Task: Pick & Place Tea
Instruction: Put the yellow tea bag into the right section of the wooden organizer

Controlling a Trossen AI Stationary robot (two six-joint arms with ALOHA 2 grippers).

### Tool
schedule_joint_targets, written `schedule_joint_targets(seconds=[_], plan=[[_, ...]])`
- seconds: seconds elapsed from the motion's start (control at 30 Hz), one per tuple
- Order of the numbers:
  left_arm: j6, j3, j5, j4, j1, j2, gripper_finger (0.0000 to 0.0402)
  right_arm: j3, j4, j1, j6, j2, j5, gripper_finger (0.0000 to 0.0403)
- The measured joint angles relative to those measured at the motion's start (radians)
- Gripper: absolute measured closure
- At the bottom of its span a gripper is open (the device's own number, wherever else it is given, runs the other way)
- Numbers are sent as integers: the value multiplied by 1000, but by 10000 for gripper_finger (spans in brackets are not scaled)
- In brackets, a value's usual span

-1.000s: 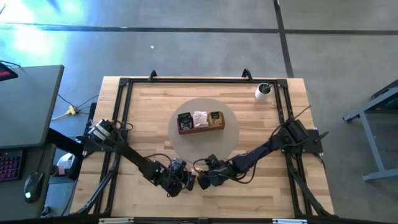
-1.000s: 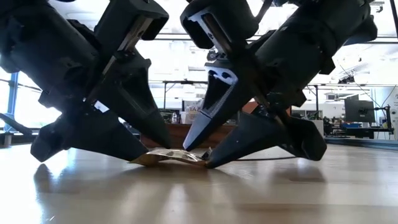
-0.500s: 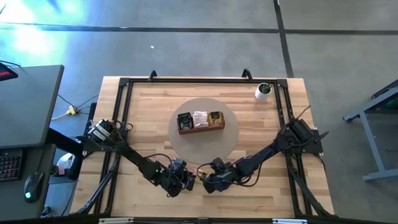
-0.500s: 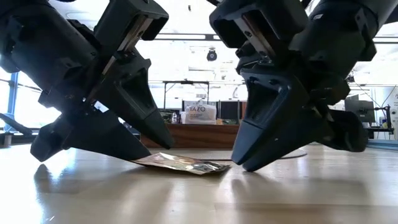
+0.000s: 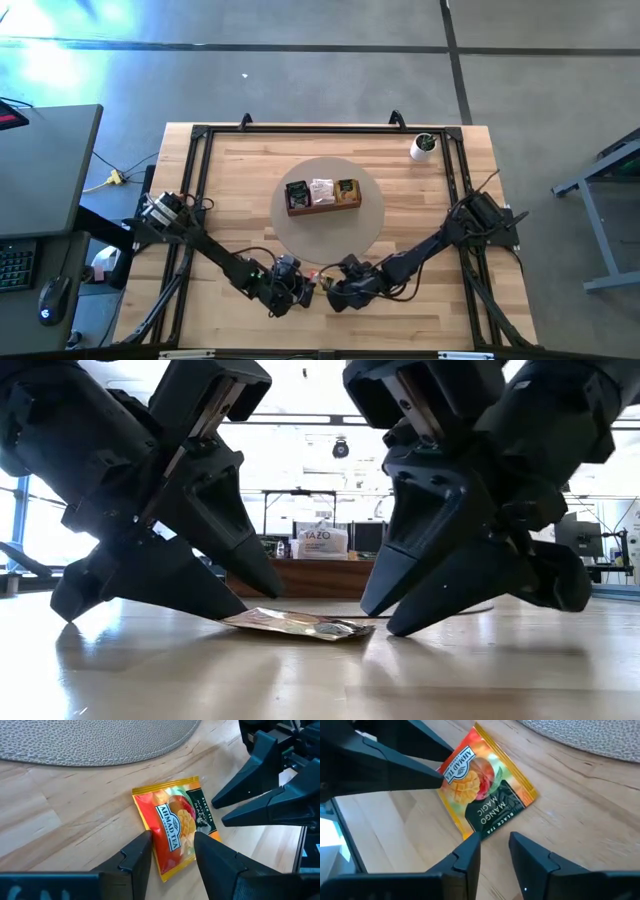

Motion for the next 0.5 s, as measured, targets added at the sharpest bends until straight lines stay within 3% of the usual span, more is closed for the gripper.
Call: schedule_joint_targets(seconds=[0.5], plan=[[95,59,31,42,40,36,252,-136,234,-20,11,-3,-9,292]])
